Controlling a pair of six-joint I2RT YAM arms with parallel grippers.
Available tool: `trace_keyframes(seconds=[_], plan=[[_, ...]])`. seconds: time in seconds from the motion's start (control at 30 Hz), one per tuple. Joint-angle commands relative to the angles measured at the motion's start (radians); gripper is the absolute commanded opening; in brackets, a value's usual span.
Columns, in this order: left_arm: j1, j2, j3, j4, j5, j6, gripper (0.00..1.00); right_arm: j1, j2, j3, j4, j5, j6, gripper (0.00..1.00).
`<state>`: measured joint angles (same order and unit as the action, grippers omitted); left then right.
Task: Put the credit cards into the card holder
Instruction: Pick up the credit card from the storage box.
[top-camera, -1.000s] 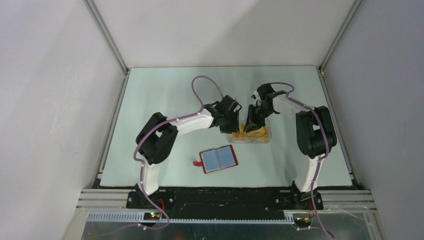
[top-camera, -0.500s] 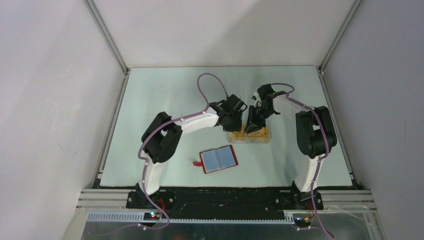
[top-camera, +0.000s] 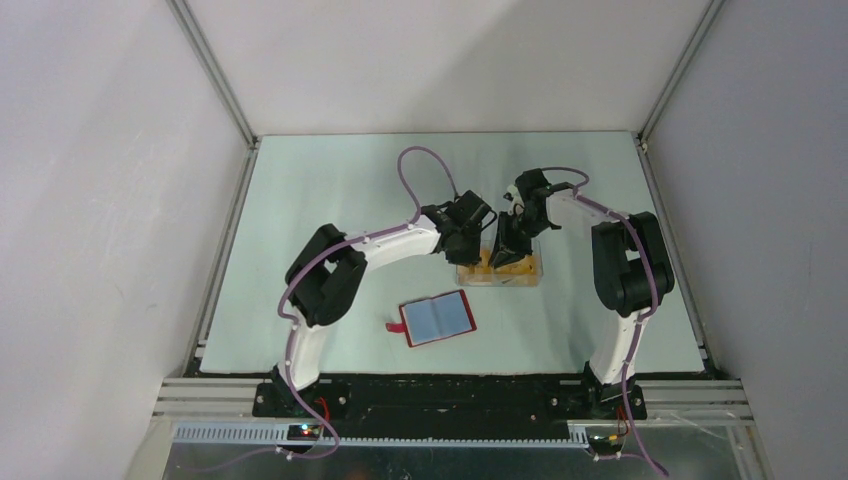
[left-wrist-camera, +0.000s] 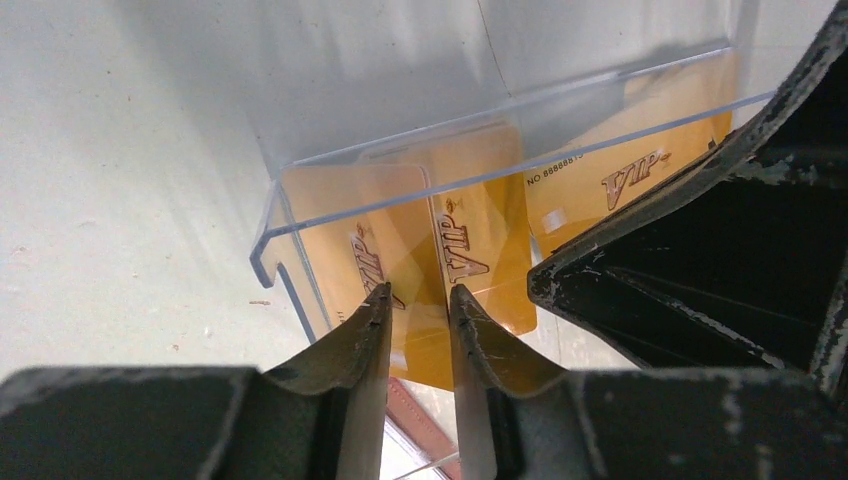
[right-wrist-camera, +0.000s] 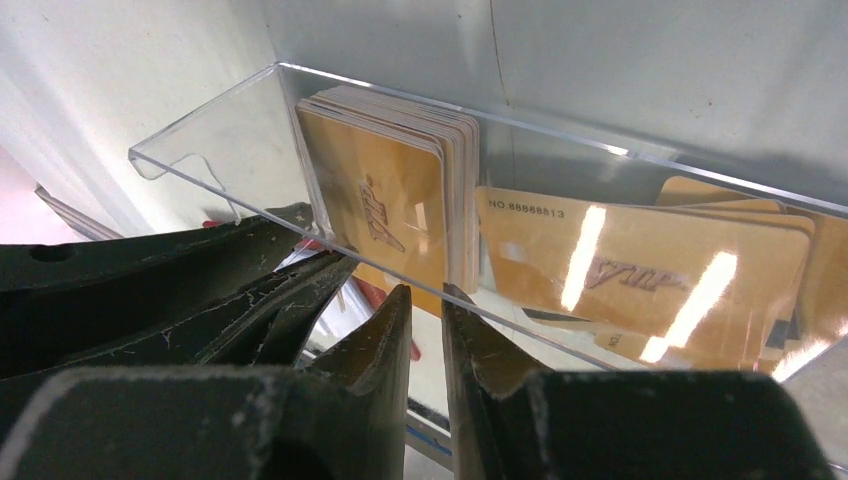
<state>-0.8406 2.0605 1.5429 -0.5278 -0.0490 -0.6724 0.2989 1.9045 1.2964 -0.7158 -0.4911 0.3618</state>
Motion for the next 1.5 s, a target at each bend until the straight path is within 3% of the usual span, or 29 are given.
trace_keyframes(seconds=[0.0, 0.23, 0.7, 0.93, 1.1, 1.27, 1.47], plan=[[-0.003, -0.053, 0.007, -0.016, -0.04, 0.019, 0.3, 0.003, -0.035, -0.003, -0.002, -0.028, -0.016, 0.22], [-0.001, -0.108, -0.008, -0.016, -0.028, 0.024, 0.22, 0.003, -0.037, -0.002, 0.021, -0.087, -0.003, 0.22], [0.019, -0.139, -0.046, -0.015, -0.01, 0.029, 0.23, 0.001, -0.054, -0.025, 0.061, -0.172, 0.023, 0.25], [0.019, -0.089, -0.003, -0.014, 0.041, 0.047, 0.39, -0.025, -0.063, -0.039, 0.055, -0.16, 0.016, 0.25], [0.015, -0.052, 0.023, -0.015, 0.068, 0.054, 0.42, -0.032, -0.063, -0.048, 0.048, -0.15, 0.008, 0.25], [0.009, -0.026, 0.035, -0.014, 0.061, 0.053, 0.4, -0.037, -0.061, -0.051, 0.047, -0.148, 0.003, 0.25], [0.006, -0.02, 0.027, -0.015, 0.052, 0.049, 0.28, -0.038, -0.059, -0.051, 0.05, -0.157, 0.005, 0.25]])
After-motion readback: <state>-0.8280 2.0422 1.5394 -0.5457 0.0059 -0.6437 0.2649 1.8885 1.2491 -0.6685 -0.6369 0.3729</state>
